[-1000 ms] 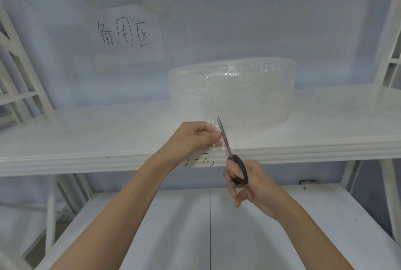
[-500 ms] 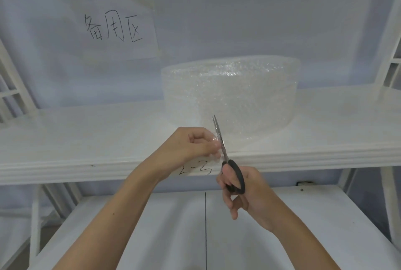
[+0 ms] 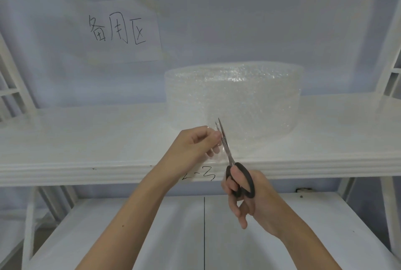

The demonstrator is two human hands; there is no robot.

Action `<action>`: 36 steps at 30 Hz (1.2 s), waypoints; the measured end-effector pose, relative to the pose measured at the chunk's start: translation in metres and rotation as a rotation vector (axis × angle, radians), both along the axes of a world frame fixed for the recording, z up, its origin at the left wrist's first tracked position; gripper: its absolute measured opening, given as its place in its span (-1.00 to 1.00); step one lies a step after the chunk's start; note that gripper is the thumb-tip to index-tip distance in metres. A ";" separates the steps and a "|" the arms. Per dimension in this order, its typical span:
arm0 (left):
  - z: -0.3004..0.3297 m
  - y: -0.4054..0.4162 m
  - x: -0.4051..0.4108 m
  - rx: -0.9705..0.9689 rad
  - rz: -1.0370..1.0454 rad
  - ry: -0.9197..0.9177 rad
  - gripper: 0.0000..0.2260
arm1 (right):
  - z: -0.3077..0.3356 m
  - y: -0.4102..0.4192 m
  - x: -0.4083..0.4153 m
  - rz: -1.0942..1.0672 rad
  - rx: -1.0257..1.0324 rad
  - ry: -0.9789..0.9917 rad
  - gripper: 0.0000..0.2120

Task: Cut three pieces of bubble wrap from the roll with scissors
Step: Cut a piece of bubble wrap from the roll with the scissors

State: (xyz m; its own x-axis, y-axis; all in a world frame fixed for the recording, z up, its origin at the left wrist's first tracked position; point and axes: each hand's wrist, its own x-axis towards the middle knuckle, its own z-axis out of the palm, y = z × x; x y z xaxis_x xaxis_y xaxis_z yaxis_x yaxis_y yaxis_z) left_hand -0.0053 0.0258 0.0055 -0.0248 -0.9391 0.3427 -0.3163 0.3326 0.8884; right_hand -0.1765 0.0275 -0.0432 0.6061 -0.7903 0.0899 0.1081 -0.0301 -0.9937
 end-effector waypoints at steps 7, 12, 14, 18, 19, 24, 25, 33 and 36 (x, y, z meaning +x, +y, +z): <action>0.003 0.005 0.002 -0.037 -0.048 -0.002 -0.66 | 0.011 0.000 0.002 -0.012 -0.037 0.036 -0.65; 0.003 0.005 0.004 -0.030 -0.080 0.016 -0.74 | 0.011 0.000 0.002 -0.027 -0.066 0.050 -0.69; 0.003 0.004 0.005 -0.026 -0.087 0.016 -0.74 | 0.011 0.000 0.002 -0.014 -0.051 0.020 -0.68; 0.003 0.006 0.005 -0.009 -0.112 -0.005 -0.77 | 0.014 0.000 0.004 0.021 -0.037 -0.025 -0.64; 0.003 0.007 0.005 -0.008 -0.128 -0.013 -0.78 | 0.016 0.000 0.005 0.024 -0.028 -0.032 -0.62; 0.004 0.009 0.003 -0.004 -0.184 -0.017 -0.79 | 0.021 -0.002 0.007 -0.010 -0.035 -0.015 -0.55; 0.004 0.009 0.003 -0.002 -0.182 -0.016 -0.79 | 0.021 -0.002 0.006 -0.019 -0.042 -0.006 -0.55; 0.009 0.009 0.004 0.021 -0.065 0.065 -0.66 | 0.024 -0.003 0.005 -0.053 -0.061 0.032 -0.56; 0.015 0.005 0.008 0.038 -0.002 0.225 -0.58 | 0.024 -0.002 0.003 -0.057 -0.048 0.030 -0.63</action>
